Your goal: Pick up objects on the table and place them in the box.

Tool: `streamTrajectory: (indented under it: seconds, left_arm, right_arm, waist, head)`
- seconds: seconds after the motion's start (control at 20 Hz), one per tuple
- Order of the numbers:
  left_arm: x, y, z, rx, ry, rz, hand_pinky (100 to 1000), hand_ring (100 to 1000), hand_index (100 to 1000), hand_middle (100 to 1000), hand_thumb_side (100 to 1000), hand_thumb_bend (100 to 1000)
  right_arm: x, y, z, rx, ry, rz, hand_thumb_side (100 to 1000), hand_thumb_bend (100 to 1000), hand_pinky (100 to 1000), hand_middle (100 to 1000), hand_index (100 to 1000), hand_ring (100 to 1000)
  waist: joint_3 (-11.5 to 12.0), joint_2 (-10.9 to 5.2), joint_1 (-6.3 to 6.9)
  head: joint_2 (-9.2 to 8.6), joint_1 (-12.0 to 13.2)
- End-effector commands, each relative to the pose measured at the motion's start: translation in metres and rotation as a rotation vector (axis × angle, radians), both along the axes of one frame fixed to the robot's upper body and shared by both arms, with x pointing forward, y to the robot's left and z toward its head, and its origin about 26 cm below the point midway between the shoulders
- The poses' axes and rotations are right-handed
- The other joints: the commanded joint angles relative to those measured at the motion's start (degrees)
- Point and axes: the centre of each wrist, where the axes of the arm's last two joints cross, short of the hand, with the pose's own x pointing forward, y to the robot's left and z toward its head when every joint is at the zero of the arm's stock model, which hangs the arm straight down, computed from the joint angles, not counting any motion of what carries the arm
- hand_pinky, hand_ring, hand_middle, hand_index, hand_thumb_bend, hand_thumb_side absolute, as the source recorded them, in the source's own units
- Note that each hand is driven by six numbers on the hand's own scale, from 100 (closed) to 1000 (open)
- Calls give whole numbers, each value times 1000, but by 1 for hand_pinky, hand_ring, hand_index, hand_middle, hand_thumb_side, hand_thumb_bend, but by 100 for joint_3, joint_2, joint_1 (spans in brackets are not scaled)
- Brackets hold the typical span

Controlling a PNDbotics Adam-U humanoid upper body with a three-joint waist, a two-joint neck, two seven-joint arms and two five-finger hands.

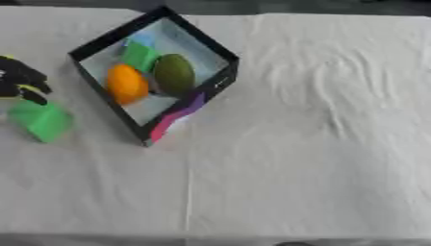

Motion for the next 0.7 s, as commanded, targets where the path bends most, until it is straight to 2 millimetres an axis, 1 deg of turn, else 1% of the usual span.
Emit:
streamTrajectory:
  seconds: [0.05,0.15,0.2,0.25,0.35,0.6,0.7]
  left_arm:
    - [3,8,4,214,42,-74,925,950,880,852,586,863]
    - [6,14,0,186,31,-66,925,945,880,849,583,865]
    - [8,18,-3,167,31,-60,925,943,880,848,573,849]
    - [9,21,-6,150,33,-55,924,938,882,846,543,804]
    - [12,27,-10,107,40,-45,924,936,883,848,536,790]
    - [14,31,-8,43,37,-46,926,934,887,851,519,765]
    - [14,31,-5,13,32,-51,925,931,884,848,502,735]
  right_arm:
    - [-2,-5,11,-30,-16,-14,658,100,1000,693,888,717]
    - [-2,-5,10,-31,-14,-14,659,100,1000,693,888,716]
    - [-2,-5,10,-31,-13,-15,659,100,1000,693,888,716]
    - [-2,-6,10,-31,-12,-15,661,100,1000,692,888,716]
    - [-2,-6,9,-33,-9,-17,662,100,1000,692,888,716]
    - [-1,-6,7,-35,-3,-17,666,100,1000,689,885,712]
    - [-1,-6,7,-37,-1,-16,667,100,1000,688,885,712]
  waist:
    - [-3,-141,78]
    - [0,-135,74]
    - [2,-132,73]
    - [4,-130,72]
    - [7,-125,69]
    - [16,-111,64]
    - [17,-105,62]
  head:
    - [-66,31]
    - [-65,35]
    - [-65,38]
    - [-65,39]
    - [-65,35]
    - [-68,35]
    - [-65,30]
